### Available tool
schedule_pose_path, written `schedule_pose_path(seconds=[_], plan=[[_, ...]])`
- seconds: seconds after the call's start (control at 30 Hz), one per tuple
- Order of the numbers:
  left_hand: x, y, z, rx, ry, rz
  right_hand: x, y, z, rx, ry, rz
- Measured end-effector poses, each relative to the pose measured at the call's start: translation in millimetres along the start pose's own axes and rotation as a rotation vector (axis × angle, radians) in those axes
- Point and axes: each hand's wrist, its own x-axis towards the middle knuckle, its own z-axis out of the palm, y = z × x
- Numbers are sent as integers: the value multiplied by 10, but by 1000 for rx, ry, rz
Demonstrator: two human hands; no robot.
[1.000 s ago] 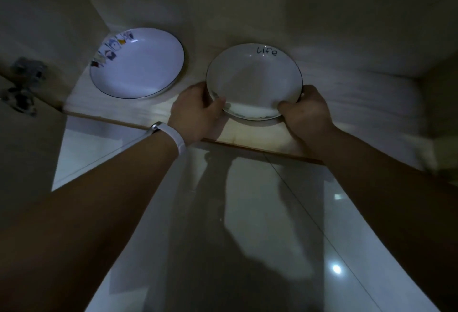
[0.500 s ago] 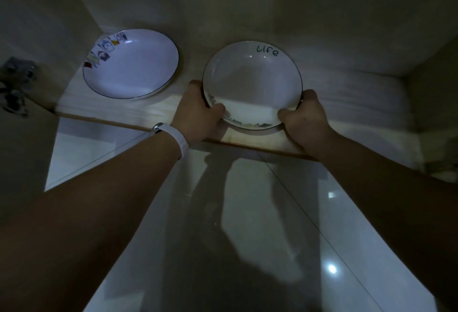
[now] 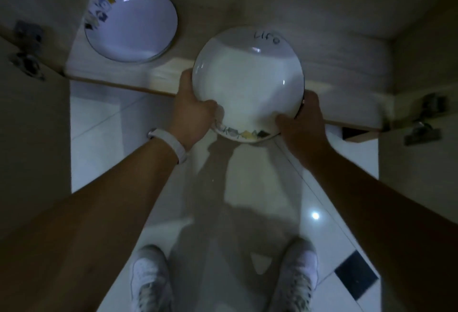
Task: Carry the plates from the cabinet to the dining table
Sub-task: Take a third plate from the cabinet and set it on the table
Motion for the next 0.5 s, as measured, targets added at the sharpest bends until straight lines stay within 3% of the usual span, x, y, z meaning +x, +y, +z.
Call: schedule_pose_path(seconds=[0.23,0.5], plan=[[-792,429,-251,-25,10,-7,-893,-441,-321,55,-17,85],[-1682,1077,-467,-151,-94,-131,-1770,-1016,-942,65,-28,195]])
